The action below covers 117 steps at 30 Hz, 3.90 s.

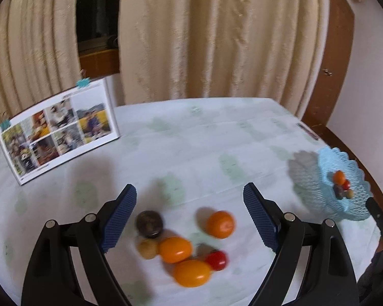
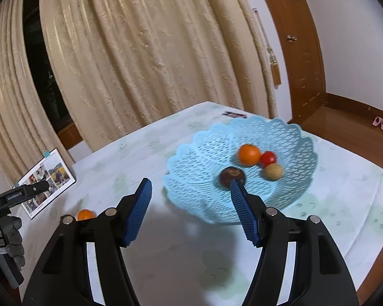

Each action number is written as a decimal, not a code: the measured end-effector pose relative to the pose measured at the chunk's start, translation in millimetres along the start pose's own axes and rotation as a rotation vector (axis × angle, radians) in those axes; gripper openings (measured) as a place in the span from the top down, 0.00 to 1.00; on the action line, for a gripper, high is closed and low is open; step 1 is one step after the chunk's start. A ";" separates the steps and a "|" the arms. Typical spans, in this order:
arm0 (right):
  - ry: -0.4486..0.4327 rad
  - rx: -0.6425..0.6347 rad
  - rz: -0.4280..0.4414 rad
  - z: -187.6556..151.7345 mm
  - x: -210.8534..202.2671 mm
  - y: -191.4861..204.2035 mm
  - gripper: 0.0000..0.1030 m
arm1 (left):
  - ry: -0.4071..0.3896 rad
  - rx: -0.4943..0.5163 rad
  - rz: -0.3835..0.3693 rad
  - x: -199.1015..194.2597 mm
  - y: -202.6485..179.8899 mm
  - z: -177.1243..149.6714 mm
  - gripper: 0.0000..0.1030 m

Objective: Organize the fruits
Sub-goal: 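Move both open tools back toward the remaining fruits, then grasp a dark brown fruit with the left tool while the right tool grasps an orange, then carry both fruits to the blue basket and release them from both tools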

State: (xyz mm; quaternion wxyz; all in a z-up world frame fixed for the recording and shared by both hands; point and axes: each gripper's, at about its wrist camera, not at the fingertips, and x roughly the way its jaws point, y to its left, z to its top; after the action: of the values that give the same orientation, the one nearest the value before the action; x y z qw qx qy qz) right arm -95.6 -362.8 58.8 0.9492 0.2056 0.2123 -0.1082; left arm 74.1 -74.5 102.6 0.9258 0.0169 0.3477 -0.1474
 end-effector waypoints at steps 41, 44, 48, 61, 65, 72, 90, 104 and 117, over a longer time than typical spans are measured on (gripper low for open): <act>0.149 -0.166 0.128 -34.8 31.5 76.3 0.36 | 0.236 -0.139 0.017 74.4 59.4 -38.8 0.60; 0.159 -0.174 0.142 -34.3 34.5 81.1 0.36 | 0.206 -0.143 0.017 64.5 61.0 -32.9 0.60; 0.174 -0.191 0.167 -31.2 41.0 92.5 0.36 | 0.163 -0.148 0.031 48.0 63.8 -24.8 0.60; 0.326 -0.272 0.279 -45.1 95.2 158.4 0.36 | 0.031 -0.157 0.029 -3.3 63.9 -2.3 0.60; 0.389 -0.276 0.307 -52.3 117.8 177.1 0.36 | -0.006 -0.159 0.023 -17.6 64.4 2.7 0.60; 0.433 -0.312 0.301 -60.7 143.2 196.0 0.36 | -0.038 -0.171 0.011 -32.1 67.6 8.0 0.60; 0.450 -0.314 0.288 -60.2 150.0 191.8 0.61 | -0.031 -0.165 0.001 -33.2 60.9 6.8 0.60; 0.274 -0.188 0.198 -4.6 99.4 125.2 0.61 | -0.023 -0.143 -0.011 -31.5 50.5 3.8 0.60; 0.145 -0.050 -0.005 27.4 54.5 20.1 0.60 | -0.012 -0.111 -0.021 -29.8 35.6 -0.7 0.60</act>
State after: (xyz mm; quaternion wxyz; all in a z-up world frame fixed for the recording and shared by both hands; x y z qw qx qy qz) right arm -31.5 -363.2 64.0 0.9358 0.1888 0.2838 -0.0899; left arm 62.5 -32.5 118.9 0.9258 -0.0390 0.3499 -0.1379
